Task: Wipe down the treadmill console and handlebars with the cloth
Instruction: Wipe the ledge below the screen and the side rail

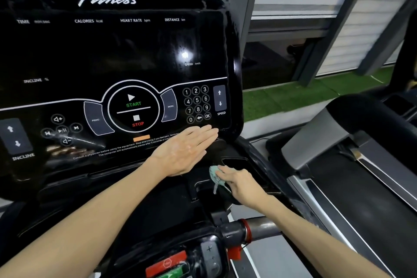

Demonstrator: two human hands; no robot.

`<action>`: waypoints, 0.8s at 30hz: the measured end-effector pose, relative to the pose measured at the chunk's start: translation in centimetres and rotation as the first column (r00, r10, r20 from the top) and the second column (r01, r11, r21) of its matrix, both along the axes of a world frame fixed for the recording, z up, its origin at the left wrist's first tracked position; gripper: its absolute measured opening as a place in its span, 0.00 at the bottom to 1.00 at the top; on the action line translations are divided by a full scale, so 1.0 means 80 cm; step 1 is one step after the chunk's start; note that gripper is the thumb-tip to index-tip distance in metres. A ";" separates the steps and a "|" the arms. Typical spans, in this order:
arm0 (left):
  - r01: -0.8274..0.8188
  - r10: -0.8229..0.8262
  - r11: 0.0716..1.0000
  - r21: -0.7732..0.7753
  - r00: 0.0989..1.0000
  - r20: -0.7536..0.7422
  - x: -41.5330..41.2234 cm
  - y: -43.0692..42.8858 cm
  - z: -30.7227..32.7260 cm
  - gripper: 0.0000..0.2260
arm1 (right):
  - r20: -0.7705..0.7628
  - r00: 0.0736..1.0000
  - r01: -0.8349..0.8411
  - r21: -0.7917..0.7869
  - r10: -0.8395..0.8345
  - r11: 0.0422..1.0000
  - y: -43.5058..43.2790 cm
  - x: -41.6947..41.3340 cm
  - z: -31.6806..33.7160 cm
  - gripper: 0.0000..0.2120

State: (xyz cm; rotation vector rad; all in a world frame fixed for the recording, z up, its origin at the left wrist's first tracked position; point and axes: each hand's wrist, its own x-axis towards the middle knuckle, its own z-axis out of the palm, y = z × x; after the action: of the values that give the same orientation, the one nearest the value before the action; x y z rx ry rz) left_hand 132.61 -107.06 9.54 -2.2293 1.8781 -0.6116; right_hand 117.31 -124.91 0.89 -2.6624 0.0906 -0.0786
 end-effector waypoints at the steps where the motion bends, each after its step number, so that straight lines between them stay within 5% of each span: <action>1: -0.004 0.004 1.000 -0.001 1.000 -0.001 -0.001 0.000 0.000 0.25 | -0.016 1.000 -0.013 0.018 0.013 1.000 -0.006 -0.011 0.000 0.23; 12: 0.024 -0.024 1.000 -0.004 0.999 0.023 0.001 0.001 -0.001 0.25 | -0.035 0.996 0.080 0.057 -0.078 0.995 0.006 0.019 0.002 0.25; 20: 0.036 -0.036 0.999 -0.018 0.999 -0.012 -0.009 -0.010 0.010 0.26 | -0.149 0.988 -0.025 0.161 0.050 0.987 -0.023 -0.023 0.012 0.20; 24: 0.011 -0.012 0.998 -0.070 1.000 -0.014 -0.027 -0.054 0.018 0.26 | -0.065 0.990 -0.120 0.122 0.128 0.985 -0.024 0.011 0.006 0.21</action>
State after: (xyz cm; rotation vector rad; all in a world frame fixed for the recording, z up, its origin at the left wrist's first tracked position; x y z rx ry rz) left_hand 130.41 -111.41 10.95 -2.2727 1.9056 -0.6749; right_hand 118.22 -126.82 1.37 -2.5461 -0.0458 0.0626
